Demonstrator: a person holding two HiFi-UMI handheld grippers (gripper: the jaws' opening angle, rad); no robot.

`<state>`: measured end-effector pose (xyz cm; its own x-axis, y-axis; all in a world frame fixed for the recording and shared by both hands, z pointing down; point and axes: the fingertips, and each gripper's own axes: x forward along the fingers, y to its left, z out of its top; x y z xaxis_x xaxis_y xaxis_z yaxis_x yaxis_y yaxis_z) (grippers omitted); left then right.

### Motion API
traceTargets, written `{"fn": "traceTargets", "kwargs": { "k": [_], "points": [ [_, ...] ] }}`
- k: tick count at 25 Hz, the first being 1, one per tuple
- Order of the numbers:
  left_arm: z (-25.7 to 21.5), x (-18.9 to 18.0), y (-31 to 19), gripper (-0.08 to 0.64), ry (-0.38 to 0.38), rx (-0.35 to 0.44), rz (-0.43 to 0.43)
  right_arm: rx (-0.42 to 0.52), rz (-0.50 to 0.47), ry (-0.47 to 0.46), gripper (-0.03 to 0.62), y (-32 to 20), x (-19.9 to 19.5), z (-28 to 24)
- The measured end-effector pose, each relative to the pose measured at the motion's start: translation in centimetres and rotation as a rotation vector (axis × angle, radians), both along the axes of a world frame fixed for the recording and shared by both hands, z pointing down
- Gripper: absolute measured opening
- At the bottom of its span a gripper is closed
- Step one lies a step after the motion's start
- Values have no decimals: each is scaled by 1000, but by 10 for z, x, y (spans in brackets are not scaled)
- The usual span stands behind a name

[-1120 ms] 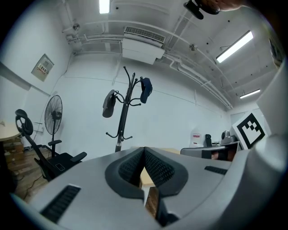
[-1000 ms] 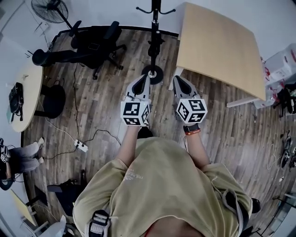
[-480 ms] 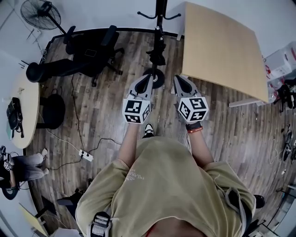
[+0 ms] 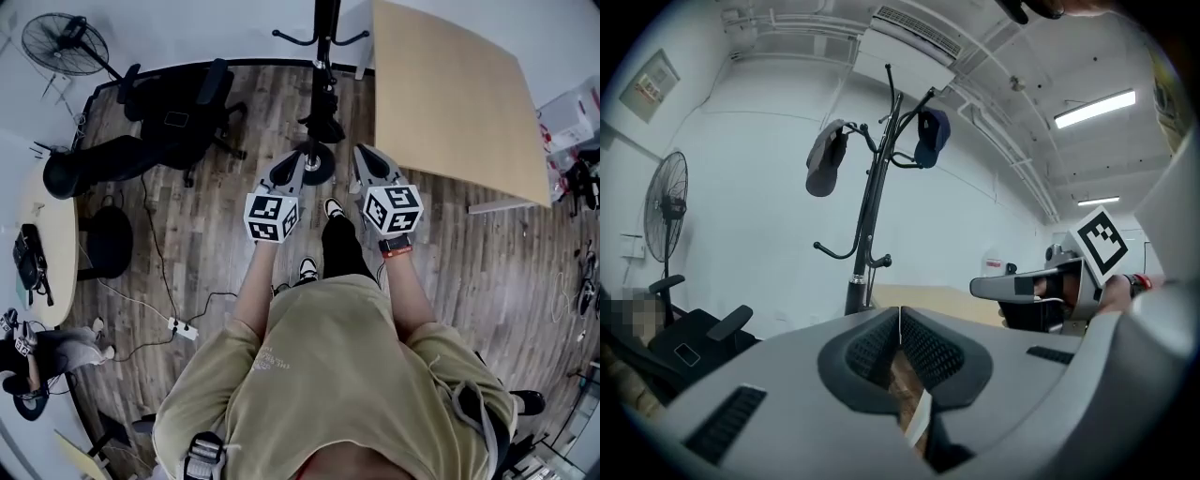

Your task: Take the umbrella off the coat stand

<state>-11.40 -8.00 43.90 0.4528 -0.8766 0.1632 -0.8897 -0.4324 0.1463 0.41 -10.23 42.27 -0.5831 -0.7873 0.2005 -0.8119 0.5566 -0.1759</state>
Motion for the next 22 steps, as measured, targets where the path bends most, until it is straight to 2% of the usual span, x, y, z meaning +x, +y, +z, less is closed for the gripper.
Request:
{"fn": "traceTargets", "kwargs": {
  "k": [10,14,22],
  "points": [
    [23,10,-57,25,0,-16,3,-45,-90,-4,17,-77,14,42],
    [29,19,-70,25,-4,-27,13,-38,-170,-6,17,-98,16,56],
    [32,29,-93,25,-29,-25,13,-30,-301,56,18,-127,24,78]
  ]
}}
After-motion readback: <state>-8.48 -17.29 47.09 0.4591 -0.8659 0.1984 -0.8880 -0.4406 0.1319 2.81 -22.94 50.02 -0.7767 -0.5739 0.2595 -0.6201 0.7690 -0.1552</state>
